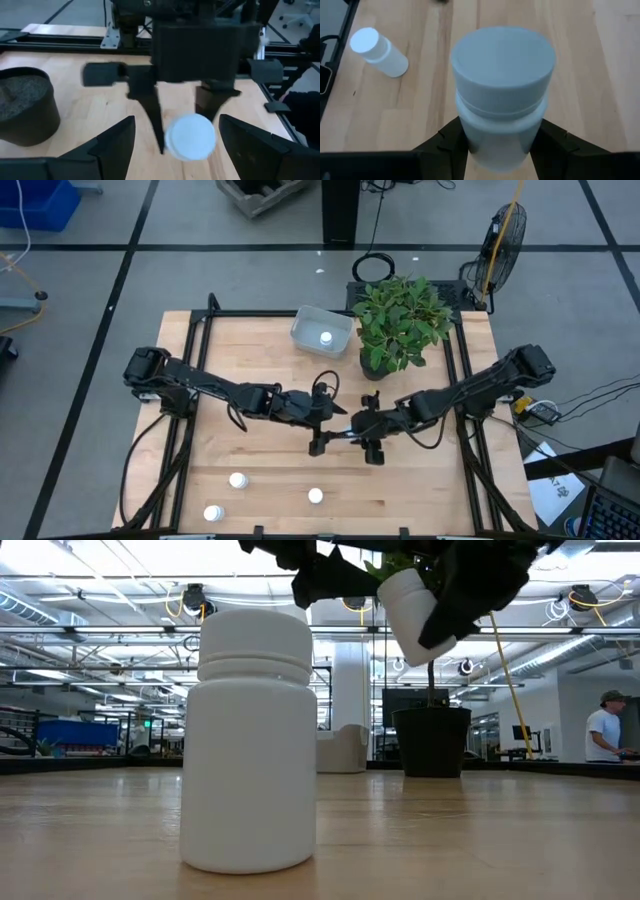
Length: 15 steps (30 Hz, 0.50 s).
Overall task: Pick and place pill bottles into a basket
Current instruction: Put the white pill bottle into the gray bin
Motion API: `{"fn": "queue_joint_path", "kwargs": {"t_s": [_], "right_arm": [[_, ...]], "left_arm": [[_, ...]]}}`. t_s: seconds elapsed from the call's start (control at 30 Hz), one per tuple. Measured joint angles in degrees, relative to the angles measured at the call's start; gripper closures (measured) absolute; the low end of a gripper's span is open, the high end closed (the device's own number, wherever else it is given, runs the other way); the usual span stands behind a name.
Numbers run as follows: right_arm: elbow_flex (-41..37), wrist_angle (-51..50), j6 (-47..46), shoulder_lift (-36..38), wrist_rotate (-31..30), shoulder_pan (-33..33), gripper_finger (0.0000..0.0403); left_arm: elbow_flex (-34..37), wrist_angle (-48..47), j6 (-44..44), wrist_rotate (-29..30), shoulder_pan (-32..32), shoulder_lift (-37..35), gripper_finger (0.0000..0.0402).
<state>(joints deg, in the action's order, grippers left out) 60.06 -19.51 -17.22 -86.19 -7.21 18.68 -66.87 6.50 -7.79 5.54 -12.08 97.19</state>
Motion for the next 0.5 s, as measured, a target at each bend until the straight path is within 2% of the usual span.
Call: {"fn": "queue_joint_path", "kwargs": {"t_s": [0.2,0.5], "right_arm": [[2.12,-0.04,1.67,0.09,-0.63,-0.33,0.0247],[2.2,3.28,3.37,0.09,-1.85,-0.33,0.0247]], "left_arm": [[0.02,-0.14,0.2,-0.45,-0.07,0.0,0.0127],[0.02,-0.46,0.44,-0.08,-0.37,0.0,0.0123]]}}
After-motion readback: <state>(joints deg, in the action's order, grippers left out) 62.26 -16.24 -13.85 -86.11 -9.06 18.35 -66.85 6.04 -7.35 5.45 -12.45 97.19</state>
